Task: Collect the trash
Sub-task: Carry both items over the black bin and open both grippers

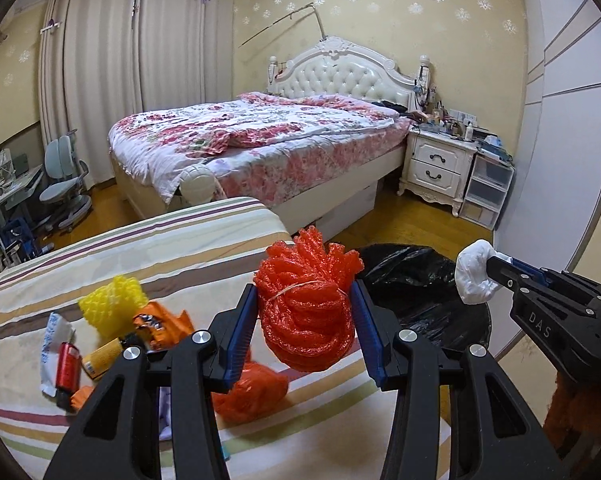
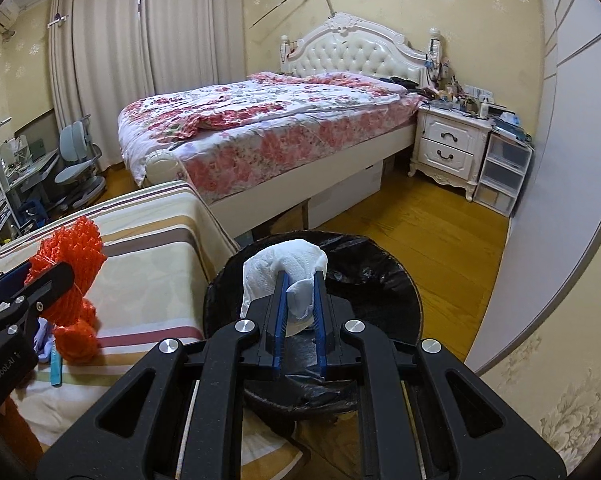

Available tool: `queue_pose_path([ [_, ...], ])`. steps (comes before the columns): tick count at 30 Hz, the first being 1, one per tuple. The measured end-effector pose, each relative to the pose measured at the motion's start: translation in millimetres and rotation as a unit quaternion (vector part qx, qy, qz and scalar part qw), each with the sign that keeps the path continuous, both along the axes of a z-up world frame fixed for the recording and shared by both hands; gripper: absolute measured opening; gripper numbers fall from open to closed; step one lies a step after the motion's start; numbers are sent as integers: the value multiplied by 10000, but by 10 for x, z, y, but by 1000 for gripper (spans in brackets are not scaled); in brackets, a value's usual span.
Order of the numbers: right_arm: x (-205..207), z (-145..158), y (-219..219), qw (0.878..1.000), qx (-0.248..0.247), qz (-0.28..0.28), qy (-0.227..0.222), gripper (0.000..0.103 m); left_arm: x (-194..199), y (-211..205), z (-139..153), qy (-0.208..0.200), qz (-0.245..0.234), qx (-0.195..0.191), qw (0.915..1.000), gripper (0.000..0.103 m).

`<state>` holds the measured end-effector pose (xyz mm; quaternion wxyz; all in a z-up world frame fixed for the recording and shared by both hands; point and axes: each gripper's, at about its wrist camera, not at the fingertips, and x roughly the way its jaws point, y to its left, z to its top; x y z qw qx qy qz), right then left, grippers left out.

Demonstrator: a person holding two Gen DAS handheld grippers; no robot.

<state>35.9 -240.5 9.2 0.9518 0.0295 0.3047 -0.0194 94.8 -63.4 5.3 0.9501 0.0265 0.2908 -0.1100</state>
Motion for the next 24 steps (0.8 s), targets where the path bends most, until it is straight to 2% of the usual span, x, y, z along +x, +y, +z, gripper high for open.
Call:
queue_pose_path([
  [5, 208, -91, -135, 9999, 36, -88, 64, 12, 253, -323, -149, 84, -66, 165, 9998, 47],
  [13, 425, -243, -308, 9995, 157, -168, 200, 12, 568, -563, -308, 289, -63, 307, 9991, 47],
  [24, 588, -357, -429, 9988, 199, -279, 349, 12, 721, -767, -413, 430, -142, 540, 9975, 47],
])
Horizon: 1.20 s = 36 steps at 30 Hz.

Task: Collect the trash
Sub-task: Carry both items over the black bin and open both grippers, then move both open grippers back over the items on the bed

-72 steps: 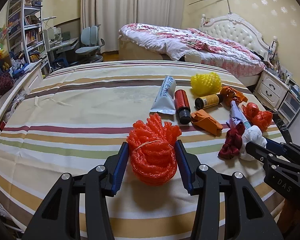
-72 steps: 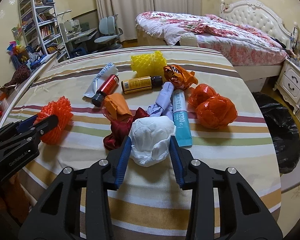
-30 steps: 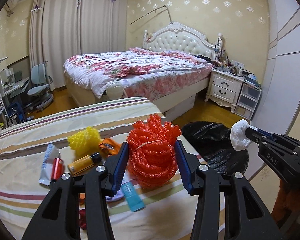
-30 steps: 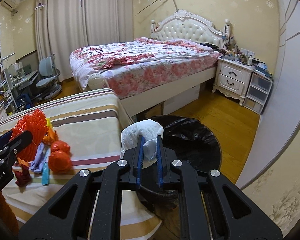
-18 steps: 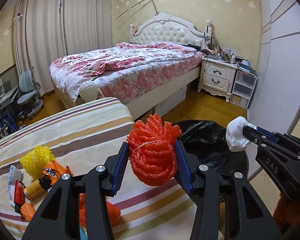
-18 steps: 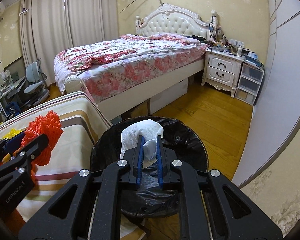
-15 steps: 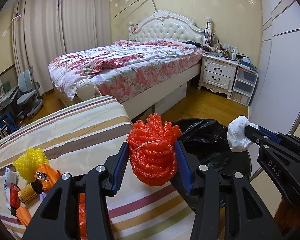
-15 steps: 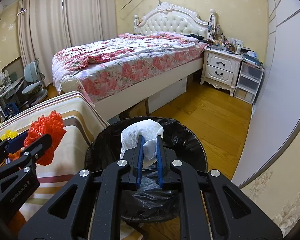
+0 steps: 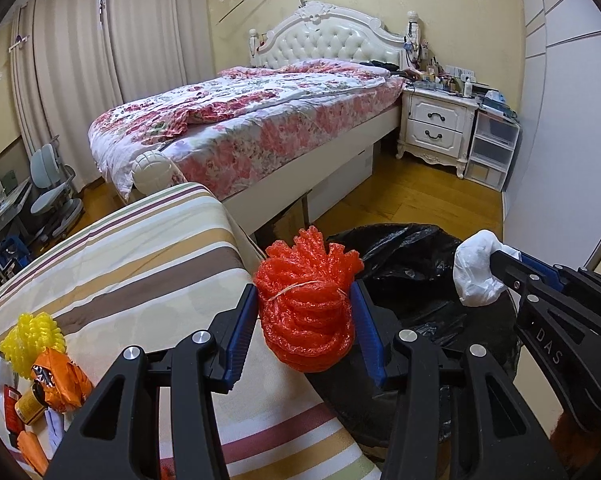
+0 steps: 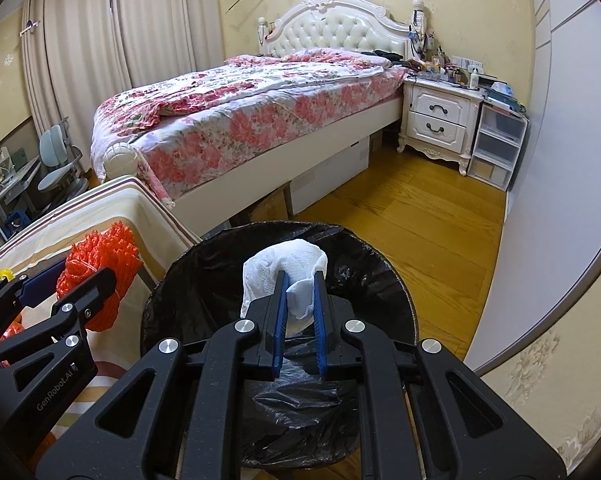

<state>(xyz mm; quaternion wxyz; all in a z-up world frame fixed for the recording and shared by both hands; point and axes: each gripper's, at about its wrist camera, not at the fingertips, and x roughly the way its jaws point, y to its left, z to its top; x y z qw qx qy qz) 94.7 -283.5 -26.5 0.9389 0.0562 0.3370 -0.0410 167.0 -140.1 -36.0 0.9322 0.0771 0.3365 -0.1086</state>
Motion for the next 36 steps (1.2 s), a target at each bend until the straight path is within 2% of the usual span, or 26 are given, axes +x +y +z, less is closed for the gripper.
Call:
queue_pose_path([
  [3, 31, -3, -8, 10000, 38, -52, 8, 15, 28, -21, 15, 1, 50, 2, 10000, 51],
  [4, 36, -7, -25, 10000, 57, -57, 11, 16, 44, -14, 14, 12, 73, 1, 10000, 60],
  [6, 32, -8, -37, 9999, 37, -107, 0, 29, 48, 13, 23, 0, 153, -43, 9999, 73],
  [10, -2, 10, -84, 9998, 24, -215, -43, 31, 33, 62, 45, -27, 225, -69, 9997, 76],
  [15, -76, 55, -101, 9995, 38, -315, -94, 41, 6, 132, 78, -21, 301, -129, 9995, 78],
  [26, -302, 94, -19, 9995, 25, -316, -41, 54, -246, 375, 172, -101, 470, -103, 9988, 78],
  [36, -685, 118, 294, 10000, 80, 13, 9, 55, -647, 734, 280, -176, 695, -72, 9974, 78],
])
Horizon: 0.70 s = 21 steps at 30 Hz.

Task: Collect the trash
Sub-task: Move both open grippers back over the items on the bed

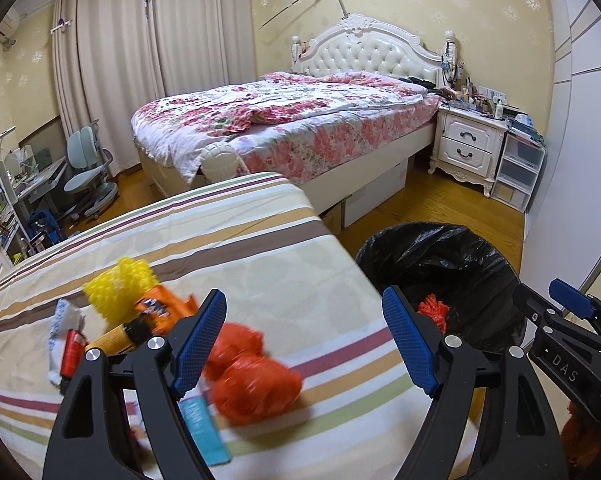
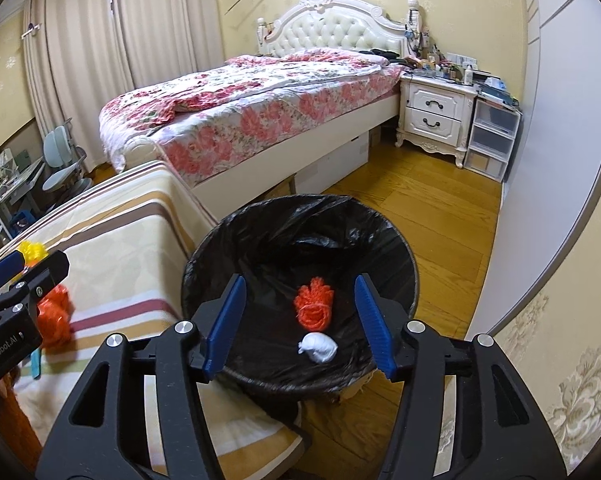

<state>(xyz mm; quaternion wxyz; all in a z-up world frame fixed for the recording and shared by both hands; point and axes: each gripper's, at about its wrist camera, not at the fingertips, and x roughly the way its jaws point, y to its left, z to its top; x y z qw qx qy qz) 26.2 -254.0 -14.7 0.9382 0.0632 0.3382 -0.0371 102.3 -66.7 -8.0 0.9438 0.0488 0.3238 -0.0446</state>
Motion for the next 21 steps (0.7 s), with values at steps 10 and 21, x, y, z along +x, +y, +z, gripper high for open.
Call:
queue_pose_path([
  [10, -380, 11, 333, 9994, 36, 343, 12, 56, -476, 479, -40, -18, 351, 139, 9993, 78],
  [21, -685, -35, 677, 9970, 15, 767, 56, 56, -838, 1100, -227, 150, 911, 206, 9955, 78],
])
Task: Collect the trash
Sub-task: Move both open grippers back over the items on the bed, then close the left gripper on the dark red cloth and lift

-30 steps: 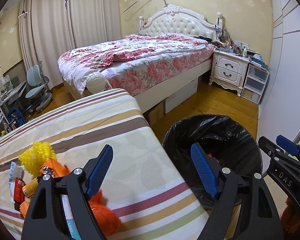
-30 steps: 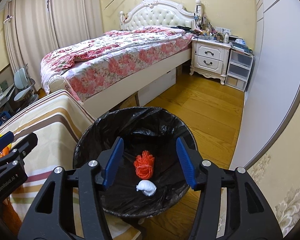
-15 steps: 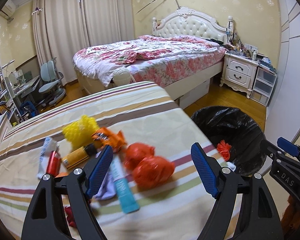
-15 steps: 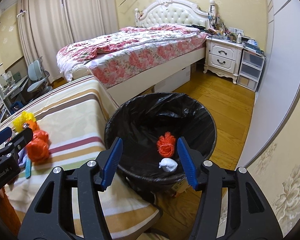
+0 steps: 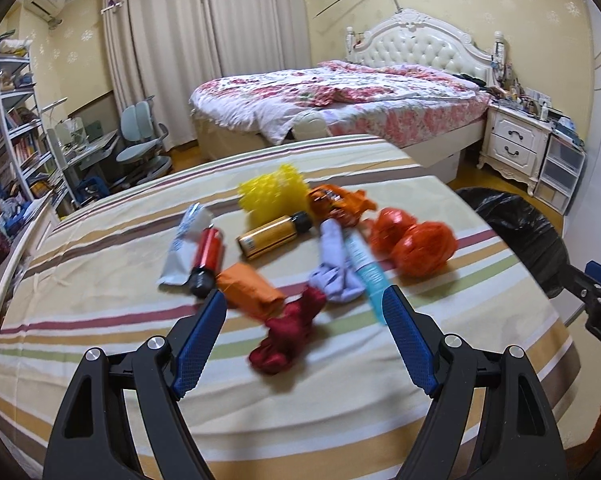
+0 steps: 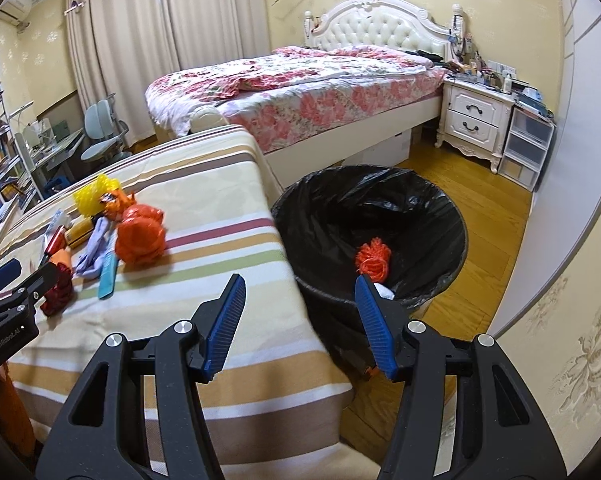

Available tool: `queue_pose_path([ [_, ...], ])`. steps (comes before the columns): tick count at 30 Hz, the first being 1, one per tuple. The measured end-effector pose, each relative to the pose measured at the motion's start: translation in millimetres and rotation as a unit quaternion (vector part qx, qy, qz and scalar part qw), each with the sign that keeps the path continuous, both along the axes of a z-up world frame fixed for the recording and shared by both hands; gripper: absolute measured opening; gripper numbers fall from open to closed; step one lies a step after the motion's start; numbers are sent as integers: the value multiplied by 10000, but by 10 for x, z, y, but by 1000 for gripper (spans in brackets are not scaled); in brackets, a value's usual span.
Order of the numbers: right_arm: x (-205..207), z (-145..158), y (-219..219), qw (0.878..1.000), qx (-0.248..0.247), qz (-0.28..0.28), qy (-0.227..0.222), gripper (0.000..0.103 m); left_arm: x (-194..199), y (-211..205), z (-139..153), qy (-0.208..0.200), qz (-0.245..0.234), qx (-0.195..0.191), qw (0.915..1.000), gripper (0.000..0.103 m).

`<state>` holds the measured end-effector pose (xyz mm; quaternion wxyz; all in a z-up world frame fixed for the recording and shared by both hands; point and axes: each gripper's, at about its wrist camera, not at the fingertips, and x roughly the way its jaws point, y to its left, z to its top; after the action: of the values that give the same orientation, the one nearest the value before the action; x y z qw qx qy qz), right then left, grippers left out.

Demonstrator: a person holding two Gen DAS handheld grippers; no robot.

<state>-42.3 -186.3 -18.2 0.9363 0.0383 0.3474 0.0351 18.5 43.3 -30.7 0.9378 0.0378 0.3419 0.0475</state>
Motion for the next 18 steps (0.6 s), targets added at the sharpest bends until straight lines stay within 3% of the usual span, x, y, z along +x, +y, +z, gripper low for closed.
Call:
queue_pose_path([
  [7, -69, -25, 176, 9997, -19, 237, 20, 56, -17, 242, -154, 249, 205, -131, 9994, 77],
  [11, -65, -42, 212, 9996, 0, 288, 41, 56, 36, 223, -191, 347, 98, -117, 9993, 68],
  [18, -29, -71, 277, 9994, 22, 348, 83, 56, 79, 208, -293, 631, -169, -189, 9977, 32],
])
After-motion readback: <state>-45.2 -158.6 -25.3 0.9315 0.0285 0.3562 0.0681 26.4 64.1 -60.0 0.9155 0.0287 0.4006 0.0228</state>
